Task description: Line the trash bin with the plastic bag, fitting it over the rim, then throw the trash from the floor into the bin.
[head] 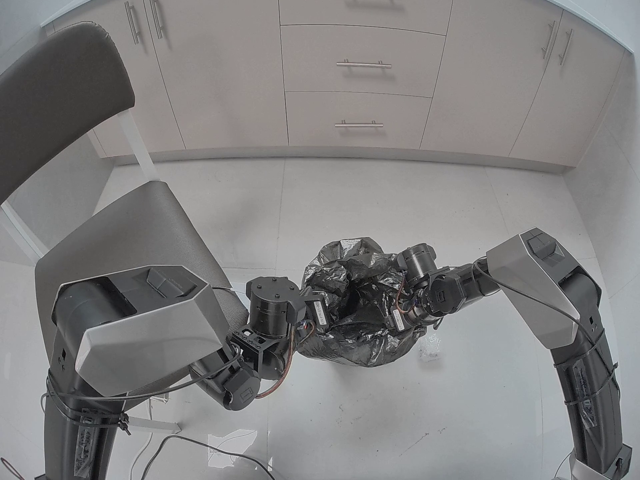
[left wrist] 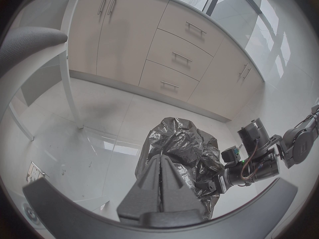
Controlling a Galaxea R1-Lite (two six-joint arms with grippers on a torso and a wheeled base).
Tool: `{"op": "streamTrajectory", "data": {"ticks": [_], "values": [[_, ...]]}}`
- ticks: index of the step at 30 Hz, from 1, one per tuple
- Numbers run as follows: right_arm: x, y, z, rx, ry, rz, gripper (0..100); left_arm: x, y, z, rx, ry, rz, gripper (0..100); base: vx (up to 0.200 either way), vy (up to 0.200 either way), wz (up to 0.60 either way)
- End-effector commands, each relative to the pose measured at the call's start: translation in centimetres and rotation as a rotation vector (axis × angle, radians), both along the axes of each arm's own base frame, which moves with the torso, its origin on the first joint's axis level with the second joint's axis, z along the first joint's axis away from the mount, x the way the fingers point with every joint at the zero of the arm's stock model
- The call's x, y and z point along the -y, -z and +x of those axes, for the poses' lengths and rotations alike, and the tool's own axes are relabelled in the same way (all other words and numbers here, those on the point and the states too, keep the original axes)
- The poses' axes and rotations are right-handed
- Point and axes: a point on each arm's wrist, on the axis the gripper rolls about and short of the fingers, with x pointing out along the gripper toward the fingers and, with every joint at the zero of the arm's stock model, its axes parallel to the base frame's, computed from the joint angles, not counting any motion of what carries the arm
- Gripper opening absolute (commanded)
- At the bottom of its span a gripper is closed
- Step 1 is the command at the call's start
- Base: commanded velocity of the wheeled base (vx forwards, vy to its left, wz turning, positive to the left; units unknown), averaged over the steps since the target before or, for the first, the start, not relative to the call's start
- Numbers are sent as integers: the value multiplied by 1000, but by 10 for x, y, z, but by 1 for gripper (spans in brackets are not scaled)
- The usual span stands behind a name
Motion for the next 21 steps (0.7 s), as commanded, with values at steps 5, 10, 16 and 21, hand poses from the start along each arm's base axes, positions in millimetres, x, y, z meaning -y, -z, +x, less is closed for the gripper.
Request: {"op": "streamTrajectory", "data": {"ticks": [5,10,16,21], "values": [[0,0,-1,-17,-16,11,100,0,1,0,-1,-1,-1,0,0,0,0],[1,2,-4,-43,-30,-9,100,0,1,0,-1,-1,-1,0,0,0,0],[2,4,-7,-64,-29,-16,100,0,1,0,-2,-1,0,0,0,0,0],[1,8,-13,-86,-36,-24,100,0,2,0,-3,-1,1,0,0,0,0]]}}
